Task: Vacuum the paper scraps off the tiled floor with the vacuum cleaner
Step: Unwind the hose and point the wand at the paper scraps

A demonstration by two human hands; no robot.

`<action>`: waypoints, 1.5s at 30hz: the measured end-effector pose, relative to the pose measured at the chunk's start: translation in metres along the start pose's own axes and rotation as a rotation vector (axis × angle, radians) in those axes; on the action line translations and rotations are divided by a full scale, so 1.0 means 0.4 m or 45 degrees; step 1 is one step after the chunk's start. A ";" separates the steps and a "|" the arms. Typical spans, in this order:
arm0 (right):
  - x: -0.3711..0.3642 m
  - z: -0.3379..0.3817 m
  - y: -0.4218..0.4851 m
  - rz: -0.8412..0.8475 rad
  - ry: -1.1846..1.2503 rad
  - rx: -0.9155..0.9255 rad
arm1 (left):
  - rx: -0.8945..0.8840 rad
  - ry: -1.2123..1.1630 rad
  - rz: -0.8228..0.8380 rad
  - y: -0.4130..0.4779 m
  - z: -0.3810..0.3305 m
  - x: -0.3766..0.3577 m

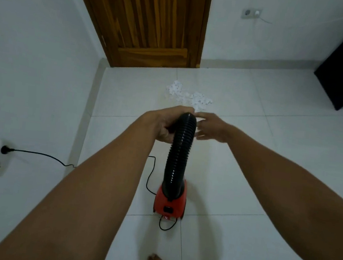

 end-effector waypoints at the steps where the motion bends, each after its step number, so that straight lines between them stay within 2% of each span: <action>1: 0.012 0.026 -0.002 -0.036 0.130 -0.130 | -0.009 0.082 -0.038 -0.005 0.005 -0.006; 3: 0.017 0.076 -0.008 -0.015 0.174 -0.270 | -0.012 0.169 -0.097 -0.009 0.011 -0.018; 10: 0.015 0.142 0.014 0.158 -0.120 -0.484 | 0.015 0.443 -0.231 0.013 0.041 -0.035; 18: 0.049 0.035 0.081 0.175 -0.048 -0.619 | 0.083 0.634 -0.276 0.121 0.058 -0.101; 22: 0.080 -0.056 0.104 0.269 -0.095 -0.668 | 0.240 0.752 -0.297 0.210 0.070 -0.146; 25: 0.132 -0.130 0.116 0.256 0.048 -0.691 | 0.329 0.654 -0.250 0.275 0.083 -0.167; 29: 0.191 -0.186 0.126 0.333 0.251 -0.732 | 0.370 0.186 0.092 0.367 0.108 -0.208; 31: 0.216 -0.220 0.137 0.335 0.352 -0.740 | 0.317 0.158 0.014 0.409 0.100 -0.236; 33: 0.233 -0.257 0.150 0.319 0.474 -0.766 | 0.264 0.245 -0.130 0.441 0.086 -0.270; 35: 0.240 -0.290 0.168 0.282 0.560 -0.798 | 0.236 0.320 -0.180 0.475 0.080 -0.300; 41: 0.268 -0.327 0.223 0.172 0.242 -0.802 | 0.267 0.446 -0.248 0.538 0.118 -0.345; 45: 0.296 -0.349 0.244 0.116 0.194 -0.717 | 0.273 0.555 -0.270 0.568 0.145 -0.343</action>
Point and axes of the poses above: each hand's wrist, its own y-axis towards the middle knuckle, its own x-axis out of the back of the hand, z = x × y, the point moved 4 cm from there along y, towards the middle knuckle, and after that the axes turned 6 degrees about x, right-handed, at the moved point
